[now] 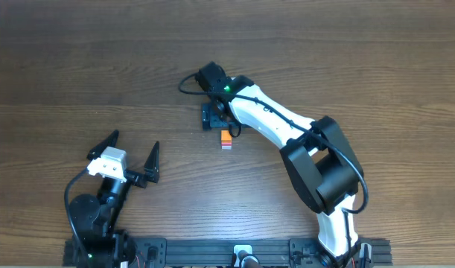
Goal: Stack Cubes
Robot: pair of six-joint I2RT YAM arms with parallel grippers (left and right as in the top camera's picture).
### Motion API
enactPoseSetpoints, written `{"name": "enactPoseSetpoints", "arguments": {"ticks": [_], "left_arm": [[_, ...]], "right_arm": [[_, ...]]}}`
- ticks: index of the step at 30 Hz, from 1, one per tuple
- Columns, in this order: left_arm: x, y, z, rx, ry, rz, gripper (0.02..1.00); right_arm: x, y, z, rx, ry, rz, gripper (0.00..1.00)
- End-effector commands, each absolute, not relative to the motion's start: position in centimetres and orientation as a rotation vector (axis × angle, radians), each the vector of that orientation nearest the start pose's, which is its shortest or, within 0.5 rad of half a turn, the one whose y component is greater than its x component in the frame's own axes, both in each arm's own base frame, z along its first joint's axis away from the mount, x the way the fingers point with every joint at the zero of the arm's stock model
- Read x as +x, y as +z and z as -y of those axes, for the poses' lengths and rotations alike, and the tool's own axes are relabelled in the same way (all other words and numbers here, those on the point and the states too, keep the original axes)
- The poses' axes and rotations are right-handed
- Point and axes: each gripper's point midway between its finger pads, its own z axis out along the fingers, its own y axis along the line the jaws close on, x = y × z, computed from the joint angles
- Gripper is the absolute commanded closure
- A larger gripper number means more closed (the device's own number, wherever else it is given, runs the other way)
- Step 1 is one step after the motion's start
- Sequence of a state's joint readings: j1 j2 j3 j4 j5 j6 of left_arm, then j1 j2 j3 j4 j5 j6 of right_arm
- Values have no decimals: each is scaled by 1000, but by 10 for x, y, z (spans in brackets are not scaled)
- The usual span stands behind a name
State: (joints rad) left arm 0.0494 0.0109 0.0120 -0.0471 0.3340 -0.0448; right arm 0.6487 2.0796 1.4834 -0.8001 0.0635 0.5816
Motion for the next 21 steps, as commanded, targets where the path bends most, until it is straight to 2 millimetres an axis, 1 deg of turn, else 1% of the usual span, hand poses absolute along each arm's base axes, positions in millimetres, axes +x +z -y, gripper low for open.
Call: {"name": "enactPoseSetpoints", "arguments": {"ticks": [1, 7, 11, 17, 21], "left_arm": [[239, 165, 45, 196, -258, -1606, 18], [239, 165, 45, 196, -258, -1606, 20], [239, 165, 45, 196, -258, -1606, 18], [239, 165, 45, 196, -258, -1606, 18], [239, 165, 45, 196, -258, -1606, 18]], "right_arm": [[354, 14, -250, -70, 59, -2946, 143], [356, 13, -248, -72, 34, -2936, 283], [355, 13, -248, -75, 33, -2936, 312], [355, 12, -249, -78, 35, -2937, 404], [353, 12, -252, -89, 36, -2937, 432]]}}
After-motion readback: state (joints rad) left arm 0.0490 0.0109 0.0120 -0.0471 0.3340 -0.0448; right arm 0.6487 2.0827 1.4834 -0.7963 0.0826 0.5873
